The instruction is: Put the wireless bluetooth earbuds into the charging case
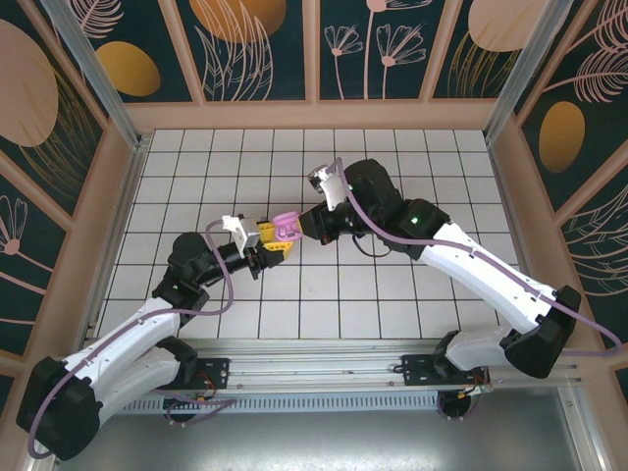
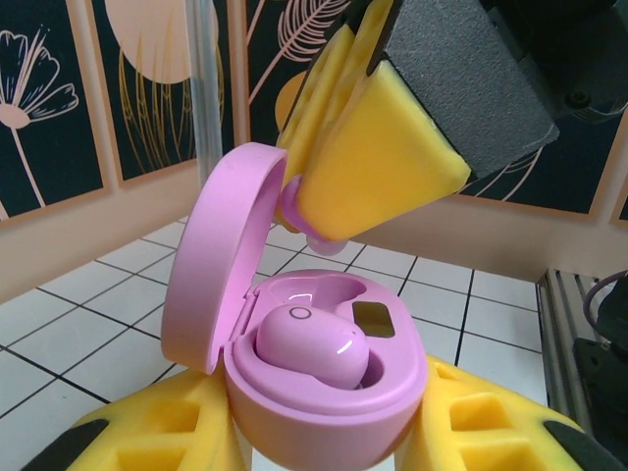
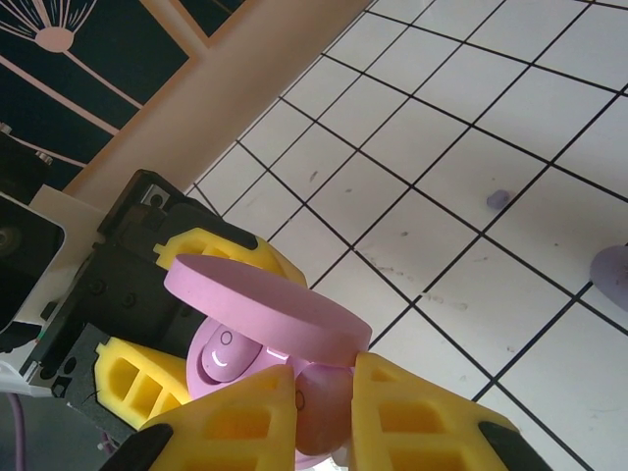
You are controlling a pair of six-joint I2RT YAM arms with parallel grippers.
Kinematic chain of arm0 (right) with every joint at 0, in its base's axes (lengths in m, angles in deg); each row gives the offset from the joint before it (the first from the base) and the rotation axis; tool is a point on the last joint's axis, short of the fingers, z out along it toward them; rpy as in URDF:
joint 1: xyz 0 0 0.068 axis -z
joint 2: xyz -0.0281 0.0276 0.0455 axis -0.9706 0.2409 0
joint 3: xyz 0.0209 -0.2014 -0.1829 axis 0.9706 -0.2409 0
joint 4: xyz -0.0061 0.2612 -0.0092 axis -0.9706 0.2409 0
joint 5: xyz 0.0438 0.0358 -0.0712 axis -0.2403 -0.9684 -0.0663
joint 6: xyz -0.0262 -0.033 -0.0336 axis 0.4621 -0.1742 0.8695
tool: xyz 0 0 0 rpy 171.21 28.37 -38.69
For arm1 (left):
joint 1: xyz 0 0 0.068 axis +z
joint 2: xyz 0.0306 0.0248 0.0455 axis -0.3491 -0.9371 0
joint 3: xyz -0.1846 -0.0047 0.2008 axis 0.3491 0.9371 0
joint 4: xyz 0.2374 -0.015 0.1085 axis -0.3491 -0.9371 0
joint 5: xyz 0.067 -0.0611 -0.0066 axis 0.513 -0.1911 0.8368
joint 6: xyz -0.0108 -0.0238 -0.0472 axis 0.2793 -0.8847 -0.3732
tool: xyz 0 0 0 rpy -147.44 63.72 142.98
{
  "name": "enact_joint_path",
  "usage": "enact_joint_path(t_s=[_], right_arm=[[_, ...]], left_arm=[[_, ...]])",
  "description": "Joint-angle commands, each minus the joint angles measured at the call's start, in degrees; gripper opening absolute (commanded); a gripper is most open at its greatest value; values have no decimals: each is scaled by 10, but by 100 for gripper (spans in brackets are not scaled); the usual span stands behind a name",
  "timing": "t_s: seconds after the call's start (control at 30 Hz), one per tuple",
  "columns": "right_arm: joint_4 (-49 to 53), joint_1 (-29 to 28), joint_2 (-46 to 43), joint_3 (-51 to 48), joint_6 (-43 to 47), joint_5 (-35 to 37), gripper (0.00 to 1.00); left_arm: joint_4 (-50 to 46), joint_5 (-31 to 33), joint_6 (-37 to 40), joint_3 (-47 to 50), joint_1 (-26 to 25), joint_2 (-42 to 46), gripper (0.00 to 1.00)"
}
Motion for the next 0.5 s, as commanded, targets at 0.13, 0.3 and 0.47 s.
enact_joint_path(t_s=[0.13, 0.3, 0.47], right_arm=[[-59, -20, 3, -17, -22, -51, 15], [-110, -20, -3, -38, -55, -67, 15], [-146, -20, -7, -61, -69, -78, 15]], left_arm=[[35, -11, -13, -22, 0, -7, 6], [41, -13, -20, -23, -1, -11, 6], [41, -16, -22, -26, 0, -12, 6]])
